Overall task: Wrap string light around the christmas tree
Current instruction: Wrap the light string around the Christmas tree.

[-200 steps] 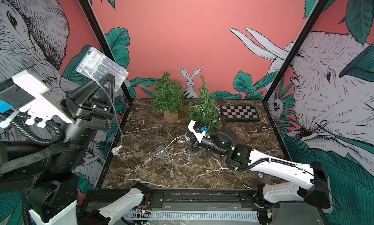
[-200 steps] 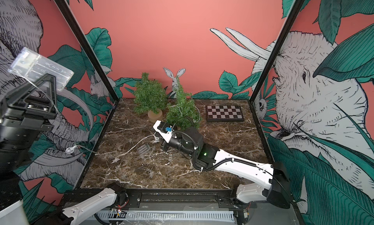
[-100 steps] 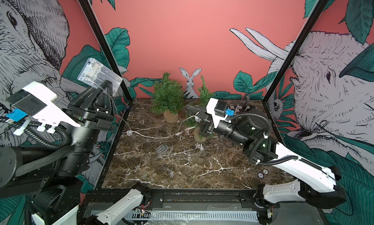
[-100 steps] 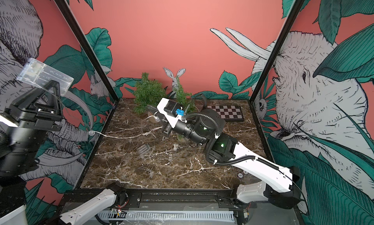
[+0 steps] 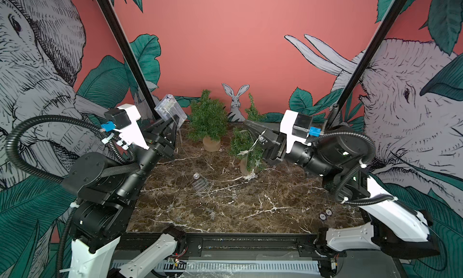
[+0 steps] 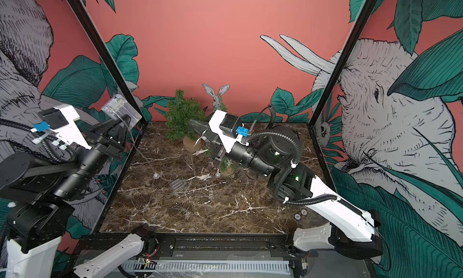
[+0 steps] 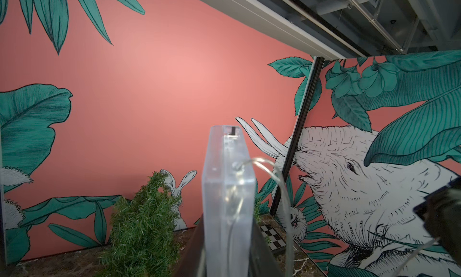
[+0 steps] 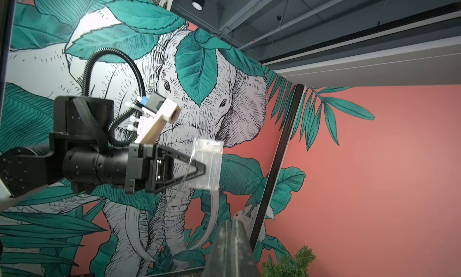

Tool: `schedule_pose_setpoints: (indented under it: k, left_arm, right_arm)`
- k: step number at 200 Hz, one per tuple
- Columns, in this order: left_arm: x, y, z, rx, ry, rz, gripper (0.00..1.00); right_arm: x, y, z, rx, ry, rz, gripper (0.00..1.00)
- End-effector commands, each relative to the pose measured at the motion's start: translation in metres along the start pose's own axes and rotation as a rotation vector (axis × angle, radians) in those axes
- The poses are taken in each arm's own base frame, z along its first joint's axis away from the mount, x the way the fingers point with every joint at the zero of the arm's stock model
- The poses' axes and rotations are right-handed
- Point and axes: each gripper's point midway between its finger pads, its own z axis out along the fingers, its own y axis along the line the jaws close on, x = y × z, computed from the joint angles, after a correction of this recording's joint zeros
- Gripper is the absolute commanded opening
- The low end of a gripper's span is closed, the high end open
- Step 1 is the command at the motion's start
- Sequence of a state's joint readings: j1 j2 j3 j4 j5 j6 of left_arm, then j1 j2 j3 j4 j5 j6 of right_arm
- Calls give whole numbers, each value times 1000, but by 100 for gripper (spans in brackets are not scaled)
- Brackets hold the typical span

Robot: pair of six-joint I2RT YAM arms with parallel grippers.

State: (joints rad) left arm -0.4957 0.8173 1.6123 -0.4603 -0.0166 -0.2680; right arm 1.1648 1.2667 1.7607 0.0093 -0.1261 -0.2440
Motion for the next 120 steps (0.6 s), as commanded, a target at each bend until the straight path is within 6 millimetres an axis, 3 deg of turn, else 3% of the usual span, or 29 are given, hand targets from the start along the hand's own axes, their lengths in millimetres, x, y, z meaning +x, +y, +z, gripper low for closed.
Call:
schedule_pose_setpoints:
  k: [1, 42, 78, 103, 113, 120]
  left_arm:
    - [-22, -2, -11, -2, -69, -17, 0]
    - [-18, 0, -6, -3, -72, -35, 0]
    - [-20, 1, -1, -9, -83, -45, 0]
    - [-18, 14, 1, -90, -62, -26, 0]
    - [-11, 17, 6, -107, -33, -24, 0]
    - [-7, 19, 8, -117, -18, -24, 0]
  right_arm:
    - [-45, -4, -2, -11, -108, -25, 0]
    - [-84, -27, -3, 59, -138, -80, 0]
    - [-104, -25, 2, 21, -173, -95, 0]
    - [-97, -29, 22, 44, -146, -157, 0]
    - [-88, -31, 34, 64, -122, -196, 0]
    - [-71, -29, 52, 67, -93, -220, 0]
